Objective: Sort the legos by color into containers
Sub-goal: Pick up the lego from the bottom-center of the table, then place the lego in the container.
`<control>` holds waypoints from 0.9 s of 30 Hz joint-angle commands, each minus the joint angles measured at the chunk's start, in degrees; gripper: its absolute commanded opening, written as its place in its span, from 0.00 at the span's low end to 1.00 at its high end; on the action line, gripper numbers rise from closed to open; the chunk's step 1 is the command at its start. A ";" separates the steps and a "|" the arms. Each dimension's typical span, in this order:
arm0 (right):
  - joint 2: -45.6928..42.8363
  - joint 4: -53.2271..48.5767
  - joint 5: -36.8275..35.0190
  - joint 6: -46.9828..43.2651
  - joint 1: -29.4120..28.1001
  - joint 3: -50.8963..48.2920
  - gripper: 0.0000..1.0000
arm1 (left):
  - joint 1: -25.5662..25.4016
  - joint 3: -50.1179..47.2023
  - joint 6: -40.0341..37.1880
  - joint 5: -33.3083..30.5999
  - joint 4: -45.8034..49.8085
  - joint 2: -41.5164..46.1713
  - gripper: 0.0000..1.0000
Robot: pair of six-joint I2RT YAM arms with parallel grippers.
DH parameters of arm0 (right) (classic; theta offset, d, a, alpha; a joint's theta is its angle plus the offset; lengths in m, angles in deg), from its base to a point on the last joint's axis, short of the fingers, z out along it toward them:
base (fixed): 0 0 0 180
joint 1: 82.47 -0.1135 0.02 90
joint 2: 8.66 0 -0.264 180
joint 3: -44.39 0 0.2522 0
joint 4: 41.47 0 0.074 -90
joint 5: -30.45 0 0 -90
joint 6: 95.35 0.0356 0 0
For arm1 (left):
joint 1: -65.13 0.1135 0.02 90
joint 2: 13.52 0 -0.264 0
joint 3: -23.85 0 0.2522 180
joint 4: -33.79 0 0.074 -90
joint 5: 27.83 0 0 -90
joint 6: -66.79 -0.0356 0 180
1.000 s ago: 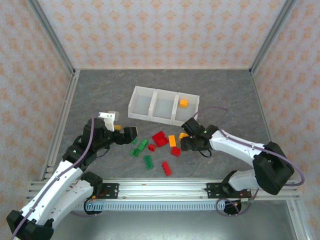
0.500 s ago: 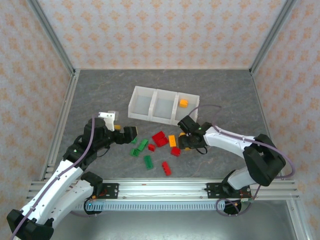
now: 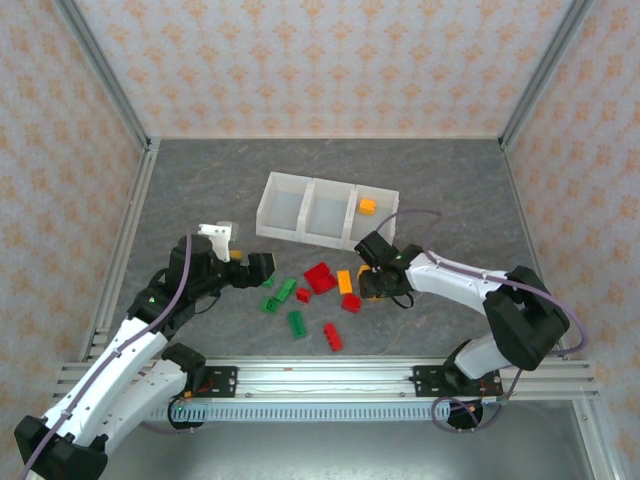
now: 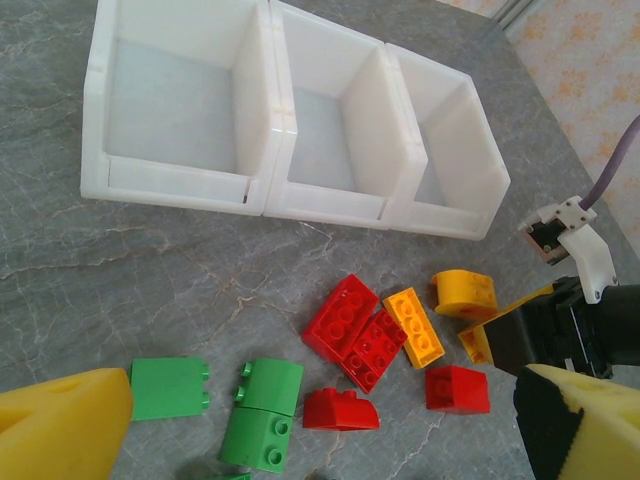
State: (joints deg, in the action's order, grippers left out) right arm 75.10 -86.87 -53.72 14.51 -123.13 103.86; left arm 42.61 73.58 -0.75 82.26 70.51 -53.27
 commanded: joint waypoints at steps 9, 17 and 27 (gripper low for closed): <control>-9.74 -6.71 0.12 1.30 0.41 2.25 0.35 | -0.50 -0.04 -0.06 -1.99 -0.38 0.10 0.99; -14.17 -9.25 -4.24 -0.48 0.54 14.38 0.31 | -0.50 -0.42 -0.07 -1.86 -1.22 3.96 0.99; 7.24 -5.71 -6.00 -9.16 8.61 32.67 0.30 | -0.50 -0.22 0.03 -2.85 -0.62 3.10 0.99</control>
State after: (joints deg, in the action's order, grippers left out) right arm 76.70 -92.46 -57.29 8.85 -115.96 132.14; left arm 42.61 73.54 -0.75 80.93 70.45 -49.79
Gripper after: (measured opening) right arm 0.353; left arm 0.992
